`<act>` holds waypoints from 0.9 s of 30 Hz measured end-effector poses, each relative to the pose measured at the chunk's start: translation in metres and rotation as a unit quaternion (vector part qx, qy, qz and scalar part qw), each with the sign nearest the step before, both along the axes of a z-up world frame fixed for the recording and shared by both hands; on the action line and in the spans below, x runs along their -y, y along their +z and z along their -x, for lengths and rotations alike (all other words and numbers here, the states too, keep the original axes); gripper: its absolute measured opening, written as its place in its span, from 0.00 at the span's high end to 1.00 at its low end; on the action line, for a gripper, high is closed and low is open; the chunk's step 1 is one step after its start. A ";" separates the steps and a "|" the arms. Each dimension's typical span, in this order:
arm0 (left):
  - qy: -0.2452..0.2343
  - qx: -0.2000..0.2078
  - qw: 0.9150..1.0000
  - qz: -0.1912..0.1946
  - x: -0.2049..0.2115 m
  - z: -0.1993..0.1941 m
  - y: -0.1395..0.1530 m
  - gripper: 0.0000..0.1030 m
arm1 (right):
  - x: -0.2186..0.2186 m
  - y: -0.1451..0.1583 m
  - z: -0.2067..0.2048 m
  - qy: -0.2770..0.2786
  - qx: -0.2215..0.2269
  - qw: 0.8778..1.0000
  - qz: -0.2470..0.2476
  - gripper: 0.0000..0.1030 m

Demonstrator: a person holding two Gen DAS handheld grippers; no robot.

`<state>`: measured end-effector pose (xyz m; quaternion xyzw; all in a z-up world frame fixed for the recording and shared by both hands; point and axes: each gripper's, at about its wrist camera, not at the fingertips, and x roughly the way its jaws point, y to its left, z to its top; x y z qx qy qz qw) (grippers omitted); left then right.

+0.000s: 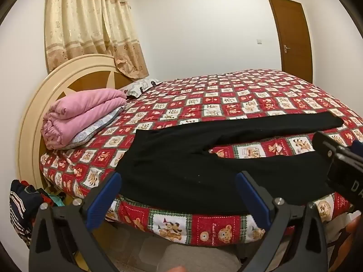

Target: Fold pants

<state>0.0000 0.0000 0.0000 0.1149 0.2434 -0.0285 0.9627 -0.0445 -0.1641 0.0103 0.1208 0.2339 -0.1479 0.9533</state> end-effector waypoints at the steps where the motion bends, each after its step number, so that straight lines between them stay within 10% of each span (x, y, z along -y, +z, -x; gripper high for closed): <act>1: -0.001 0.000 1.000 0.000 0.000 0.000 0.000 0.00 | 0.000 0.000 0.000 0.000 -0.001 1.000 0.002 0.01; 27: 0.000 -0.007 1.000 0.002 -0.001 -0.003 -0.005 0.00 | -0.002 -0.002 0.000 -0.001 -0.005 1.000 0.008 0.01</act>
